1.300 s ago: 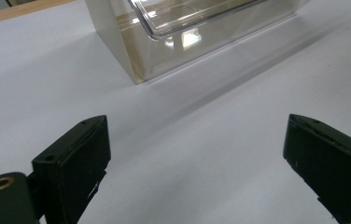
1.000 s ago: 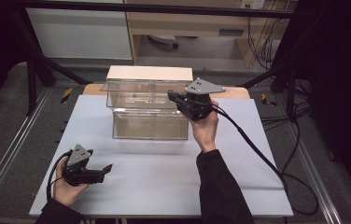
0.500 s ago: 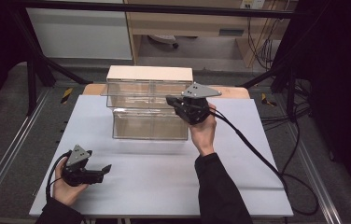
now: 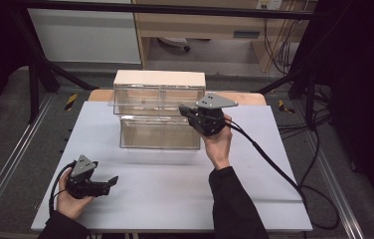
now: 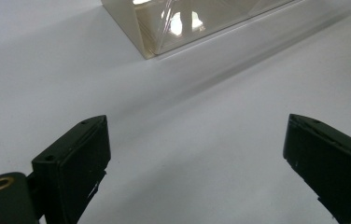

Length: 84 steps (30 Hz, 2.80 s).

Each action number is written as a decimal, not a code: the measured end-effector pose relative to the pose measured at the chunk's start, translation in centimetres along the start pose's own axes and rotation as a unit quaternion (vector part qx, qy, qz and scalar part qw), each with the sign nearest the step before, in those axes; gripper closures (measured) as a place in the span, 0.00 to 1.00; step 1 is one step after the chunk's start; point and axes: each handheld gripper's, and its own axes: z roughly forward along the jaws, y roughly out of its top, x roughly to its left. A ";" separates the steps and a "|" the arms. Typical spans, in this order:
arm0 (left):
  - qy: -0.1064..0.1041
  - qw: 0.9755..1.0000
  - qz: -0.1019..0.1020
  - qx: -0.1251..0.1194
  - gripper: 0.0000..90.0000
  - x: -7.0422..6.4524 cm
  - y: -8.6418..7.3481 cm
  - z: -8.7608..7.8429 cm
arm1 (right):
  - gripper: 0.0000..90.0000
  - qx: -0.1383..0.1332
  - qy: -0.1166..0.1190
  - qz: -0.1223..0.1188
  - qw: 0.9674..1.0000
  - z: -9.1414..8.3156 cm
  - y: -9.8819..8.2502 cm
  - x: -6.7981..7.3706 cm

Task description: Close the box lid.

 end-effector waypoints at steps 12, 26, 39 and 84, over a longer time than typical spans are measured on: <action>-0.001 1.000 -0.002 -0.001 0.08 0.1 -0.1 0.0 | 1.00 0.006 -0.001 0.009 1.000 0.1 -0.9 0.0; 0.000 1.000 -0.002 -0.001 0.08 0.1 -0.1 0.0 | 1.00 0.020 0.000 0.013 1.000 0.1 -1.5 0.0; -0.001 1.000 -0.001 0.003 0.08 0.2 -0.2 0.1 | 1.00 0.039 0.003 0.018 0.999 0.2 -2.6 0.1; -0.009 1.000 -0.001 0.019 0.07 0.0 -0.5 0.6 | 0.01 0.168 -0.001 0.099 0.981 -9.9 -18.7 -5.0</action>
